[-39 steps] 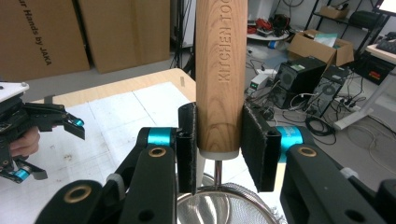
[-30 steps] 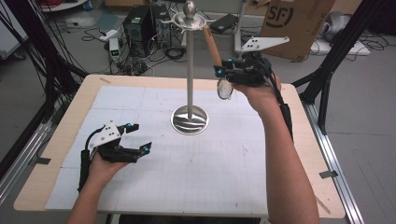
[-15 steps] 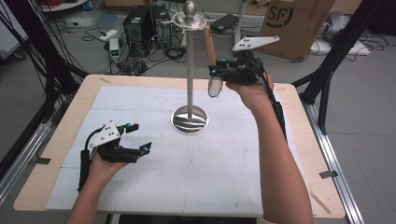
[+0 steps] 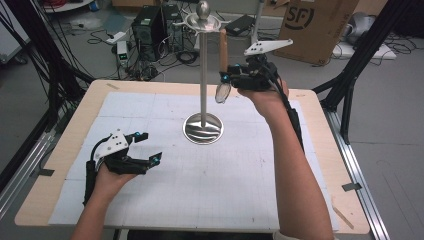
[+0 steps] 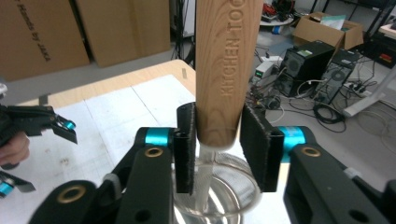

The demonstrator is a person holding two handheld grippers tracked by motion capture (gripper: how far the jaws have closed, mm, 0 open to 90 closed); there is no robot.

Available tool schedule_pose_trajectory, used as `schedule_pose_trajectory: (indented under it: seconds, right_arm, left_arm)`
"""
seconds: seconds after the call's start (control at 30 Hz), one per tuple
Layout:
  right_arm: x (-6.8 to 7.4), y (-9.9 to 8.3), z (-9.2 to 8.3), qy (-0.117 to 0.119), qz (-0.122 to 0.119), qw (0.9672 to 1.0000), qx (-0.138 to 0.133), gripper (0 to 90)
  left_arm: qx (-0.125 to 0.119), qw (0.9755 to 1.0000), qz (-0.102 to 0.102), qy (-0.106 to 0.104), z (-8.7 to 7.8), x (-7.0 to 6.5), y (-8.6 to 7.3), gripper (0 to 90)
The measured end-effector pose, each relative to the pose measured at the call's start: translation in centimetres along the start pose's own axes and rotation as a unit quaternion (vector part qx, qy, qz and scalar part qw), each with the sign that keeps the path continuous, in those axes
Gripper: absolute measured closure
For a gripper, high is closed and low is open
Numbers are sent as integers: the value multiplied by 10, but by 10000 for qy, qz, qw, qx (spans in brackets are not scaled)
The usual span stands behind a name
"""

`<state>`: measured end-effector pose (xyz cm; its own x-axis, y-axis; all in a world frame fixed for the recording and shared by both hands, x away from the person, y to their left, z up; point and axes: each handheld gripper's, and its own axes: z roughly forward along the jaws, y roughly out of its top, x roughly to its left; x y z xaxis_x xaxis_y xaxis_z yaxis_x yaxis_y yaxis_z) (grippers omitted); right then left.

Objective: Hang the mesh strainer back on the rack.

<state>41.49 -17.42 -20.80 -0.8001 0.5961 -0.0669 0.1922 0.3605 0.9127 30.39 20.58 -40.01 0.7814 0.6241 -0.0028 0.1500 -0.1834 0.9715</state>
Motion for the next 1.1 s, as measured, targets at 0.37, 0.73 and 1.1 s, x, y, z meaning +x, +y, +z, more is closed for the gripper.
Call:
schedule_pose_trajectory:
  seconds: [0.37,0.73,1.1]
  right_arm:
    - [3,-5,-23,40,41,9997,-223,570]
    - [3,-27,-36,46,78,9997,-234,526]
    - [8,-61,-45,11,132,9996,-240,473]
  left_arm:
    - [-8,10000,14,27,0,-1,0,153]
    - [-1,10000,10,33,0,0,0,153]
    - [-1,10000,22,20,0,0,0,153]
